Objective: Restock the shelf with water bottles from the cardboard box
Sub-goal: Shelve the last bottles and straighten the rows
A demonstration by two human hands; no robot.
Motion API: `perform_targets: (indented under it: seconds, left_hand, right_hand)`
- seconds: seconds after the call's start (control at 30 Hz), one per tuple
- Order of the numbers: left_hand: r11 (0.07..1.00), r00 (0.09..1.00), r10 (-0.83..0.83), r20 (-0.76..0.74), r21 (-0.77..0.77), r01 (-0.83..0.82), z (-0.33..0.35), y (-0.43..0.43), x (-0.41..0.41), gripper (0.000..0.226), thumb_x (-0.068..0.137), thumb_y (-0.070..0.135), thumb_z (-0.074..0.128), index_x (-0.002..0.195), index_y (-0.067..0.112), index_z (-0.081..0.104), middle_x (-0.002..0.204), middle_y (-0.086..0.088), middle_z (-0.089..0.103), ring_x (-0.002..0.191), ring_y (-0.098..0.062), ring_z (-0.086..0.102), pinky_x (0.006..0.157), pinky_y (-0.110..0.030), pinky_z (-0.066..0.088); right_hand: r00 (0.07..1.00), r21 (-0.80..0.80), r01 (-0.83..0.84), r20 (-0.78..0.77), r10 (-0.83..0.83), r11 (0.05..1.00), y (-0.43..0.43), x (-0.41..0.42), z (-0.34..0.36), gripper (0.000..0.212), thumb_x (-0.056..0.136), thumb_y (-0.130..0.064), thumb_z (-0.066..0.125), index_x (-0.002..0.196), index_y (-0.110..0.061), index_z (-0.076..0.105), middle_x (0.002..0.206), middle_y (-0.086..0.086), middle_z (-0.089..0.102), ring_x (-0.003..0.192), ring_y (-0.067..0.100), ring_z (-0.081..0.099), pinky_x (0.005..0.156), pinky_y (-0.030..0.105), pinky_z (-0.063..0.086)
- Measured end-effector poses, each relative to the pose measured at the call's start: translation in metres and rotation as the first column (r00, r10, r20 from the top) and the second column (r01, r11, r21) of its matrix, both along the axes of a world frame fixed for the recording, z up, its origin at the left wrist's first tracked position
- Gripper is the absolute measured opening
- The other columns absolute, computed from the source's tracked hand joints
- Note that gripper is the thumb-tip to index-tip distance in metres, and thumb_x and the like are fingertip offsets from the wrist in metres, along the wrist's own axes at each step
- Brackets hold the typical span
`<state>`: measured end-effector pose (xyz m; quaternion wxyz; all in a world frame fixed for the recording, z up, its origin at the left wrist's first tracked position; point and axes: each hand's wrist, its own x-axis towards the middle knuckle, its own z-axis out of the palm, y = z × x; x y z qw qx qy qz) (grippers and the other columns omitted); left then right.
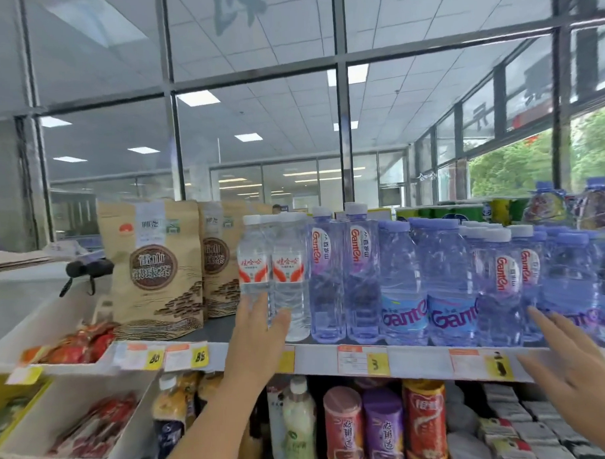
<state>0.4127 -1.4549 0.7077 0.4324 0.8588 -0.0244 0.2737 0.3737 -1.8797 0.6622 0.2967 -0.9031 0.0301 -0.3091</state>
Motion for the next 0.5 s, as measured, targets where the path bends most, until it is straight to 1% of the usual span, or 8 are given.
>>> perform_targets:
  seconds: [0.07,0.17,0.2,0.27,0.3,0.37,0.43,0.5]
  left_hand:
    - [0.999,1.0,-0.001,0.013,0.033,0.0,-0.005,-0.006,0.005,0.064,0.097,0.056,0.044,0.155,0.038,0.023,0.166,0.004,-0.009,0.153,-0.016,-0.001,0.121,-0.04,0.012]
    - [0.993,0.999,0.029,0.034,0.112,-0.033,-0.013,-0.014,0.009,0.067,0.096,0.06,0.042,0.155,0.035,0.025,0.165,0.001,-0.014,0.152,-0.017,-0.012,0.123,-0.042,0.005]
    - [0.99,0.998,0.037,0.042,0.132,-0.043,-0.015,-0.017,0.01,0.068,0.095,0.06,0.042,0.156,0.034,0.024,0.165,0.001,-0.015,0.152,-0.018,-0.013,0.123,-0.042,0.004]
    - [0.989,0.995,0.066,0.078,0.128,-0.075,-0.018,-0.02,0.01,0.071,0.094,0.061,0.044,0.156,0.034,0.021,0.166,0.001,-0.013,0.152,-0.019,-0.011,0.123,-0.043,0.006]
    - [0.989,0.987,0.102,0.121,0.098,-0.114,-0.018,-0.019,0.011,0.073,0.093,0.061,0.046,0.156,0.034,0.02,0.166,0.001,-0.01,0.152,-0.019,-0.008,0.122,-0.043,0.008]
    - [0.985,0.968,0.174,0.183,-0.019,-0.173,-0.012,-0.011,0.015,0.077,0.093,0.058,0.049,0.157,0.032,0.015,0.166,0.001,-0.004,0.152,-0.018,-0.001,0.12,-0.042,0.011]
    - [0.982,0.978,0.126,0.166,-0.161,-0.099,-0.002,-0.002,0.021,0.08,0.094,0.059,0.048,0.158,0.03,0.009,0.166,0.004,0.004,0.152,-0.015,0.006,0.119,-0.039,0.012]
    - [0.96,0.99,0.064,0.127,-0.28,-0.026,0.006,0.001,0.027,0.083,0.093,0.063,0.046,0.158,0.029,0.006,0.166,0.006,0.01,0.151,-0.014,0.01,0.119,-0.038,0.013]
  right_hand:
    - [0.999,-0.001,-0.026,-0.04,0.026,1.0,0.01,-0.005,0.007,0.069,0.076,-0.072,0.04,0.138,-0.068,0.01,0.161,-0.01,0.02,0.149,0.016,0.017,0.115,0.045,0.027]
    - [0.997,-0.033,-0.054,-0.065,0.051,0.998,0.014,-0.002,0.006,0.078,0.081,-0.064,0.043,0.152,-0.04,0.024,0.16,-0.006,0.028,0.147,0.017,0.022,0.118,0.045,0.024]
    - [0.998,-0.063,-0.042,-0.058,0.039,0.997,0.013,0.001,0.004,0.077,0.083,-0.061,0.044,0.153,-0.035,0.027,0.159,-0.005,0.031,0.147,0.019,0.025,0.118,0.046,0.024]
    - [0.999,-0.094,-0.016,-0.052,0.011,0.995,0.012,0.004,0.0,0.074,0.085,-0.059,0.046,0.152,-0.034,0.029,0.156,-0.002,0.036,0.143,0.024,0.033,0.116,0.05,0.028]
    - [0.999,-0.101,-0.005,-0.051,0.0,0.995,0.011,0.005,-0.002,0.072,0.085,-0.058,0.047,0.151,-0.036,0.029,0.155,-0.001,0.039,0.141,0.027,0.038,0.114,0.053,0.031]
    - [0.999,-0.105,0.014,-0.042,-0.019,0.994,0.009,0.008,-0.006,0.069,0.085,-0.057,0.049,0.148,-0.04,0.029,0.151,0.002,0.046,0.135,0.032,0.046,0.107,0.057,0.039]
    - [0.999,-0.094,0.036,-0.013,-0.037,0.995,0.01,0.009,-0.008,0.069,0.083,-0.054,0.051,0.147,-0.035,0.035,0.143,0.008,0.054,0.125,0.038,0.054,0.1,0.061,0.044]
    - [0.998,-0.092,0.064,0.022,-0.062,0.994,0.015,0.008,-0.006,0.069,0.081,-0.052,0.051,0.144,-0.024,0.044,0.134,0.012,0.062,0.118,0.039,0.06,0.098,0.063,0.044]
